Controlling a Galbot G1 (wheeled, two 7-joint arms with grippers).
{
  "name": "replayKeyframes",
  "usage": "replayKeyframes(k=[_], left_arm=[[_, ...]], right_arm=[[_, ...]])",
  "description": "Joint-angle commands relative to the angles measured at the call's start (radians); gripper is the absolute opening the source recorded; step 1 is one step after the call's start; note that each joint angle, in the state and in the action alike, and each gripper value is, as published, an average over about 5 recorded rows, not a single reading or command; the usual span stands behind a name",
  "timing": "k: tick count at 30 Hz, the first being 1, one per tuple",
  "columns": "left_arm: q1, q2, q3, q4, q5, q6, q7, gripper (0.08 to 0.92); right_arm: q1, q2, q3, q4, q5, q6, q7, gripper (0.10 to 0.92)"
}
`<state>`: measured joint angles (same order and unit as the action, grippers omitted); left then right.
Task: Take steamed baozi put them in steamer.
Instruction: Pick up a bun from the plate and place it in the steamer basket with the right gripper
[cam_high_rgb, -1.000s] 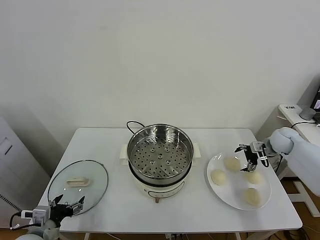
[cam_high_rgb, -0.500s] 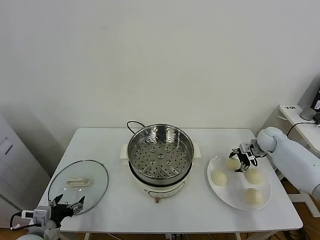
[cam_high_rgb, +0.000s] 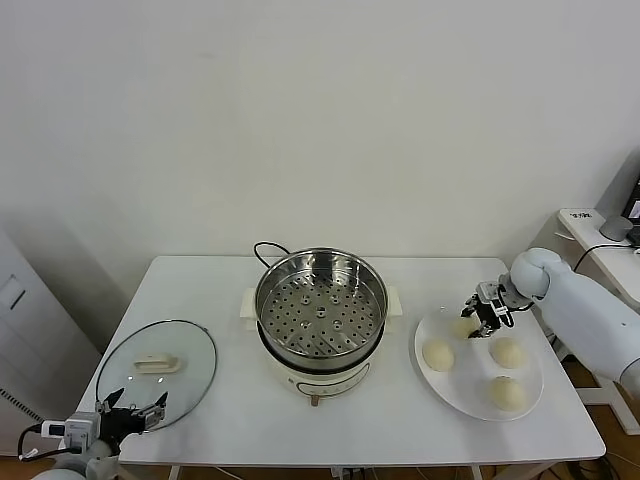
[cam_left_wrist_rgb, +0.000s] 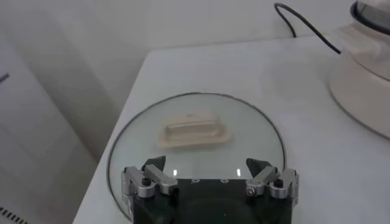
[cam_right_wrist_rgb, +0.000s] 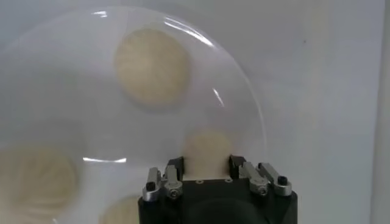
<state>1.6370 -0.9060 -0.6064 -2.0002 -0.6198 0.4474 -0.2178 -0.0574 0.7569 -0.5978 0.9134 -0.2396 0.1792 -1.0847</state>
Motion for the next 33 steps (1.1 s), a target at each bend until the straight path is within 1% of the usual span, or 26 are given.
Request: replayKeyframes(k=[1, 5, 10, 14, 19, 22, 25, 28, 33], left_arm=[[0.001, -0.002, 0.001, -0.001, 0.001, 0.000, -0.001, 0.823], [0.001, -0.001, 0.002, -0.003, 0.002, 0.000, -0.002, 0.823], [0.000, 0.003, 0.002, -0.011, 0.002, 0.001, -0.003, 0.823], [-0.004, 0.009, 0.006, -0.011, 0.002, 0.001, -0.003, 0.823], [-0.012, 0.015, 0.012, -0.004, 0.003, 0.001, -0.004, 0.823], [-0.015, 0.018, 0.013, -0.003, 0.004, 0.003, -0.005, 0.823], [-0.017, 0.019, 0.011, -0.005, 0.004, 0.005, -0.005, 0.823], [-0.016, 0.019, 0.009, -0.006, 0.004, 0.006, -0.006, 0.823], [-0.016, 0.019, 0.007, -0.008, 0.004, 0.007, -0.008, 0.823]], right_arm=[[0.184, -0.117, -0.155, 0.174, 0.160, -0.001, -0.024, 0.476], [0.357, -0.141, -0.266, 0.254, 0.237, 0.047, -0.039, 0.480], [0.579, -0.083, -0.399, 0.299, 0.337, 0.130, -0.052, 0.483], [0.648, 0.028, -0.430, 0.266, 0.367, 0.231, -0.079, 0.484], [0.681, 0.204, -0.426, 0.146, 0.373, 0.430, -0.135, 0.485], [0.668, 0.311, -0.392, 0.070, 0.330, 0.568, -0.157, 0.488], [0.645, 0.392, -0.353, 0.029, 0.257, 0.651, -0.162, 0.492], [0.622, 0.440, -0.323, 0.011, 0.180, 0.687, -0.158, 0.492], [0.572, 0.488, -0.281, 0.007, 0.065, 0.693, -0.159, 0.492]])
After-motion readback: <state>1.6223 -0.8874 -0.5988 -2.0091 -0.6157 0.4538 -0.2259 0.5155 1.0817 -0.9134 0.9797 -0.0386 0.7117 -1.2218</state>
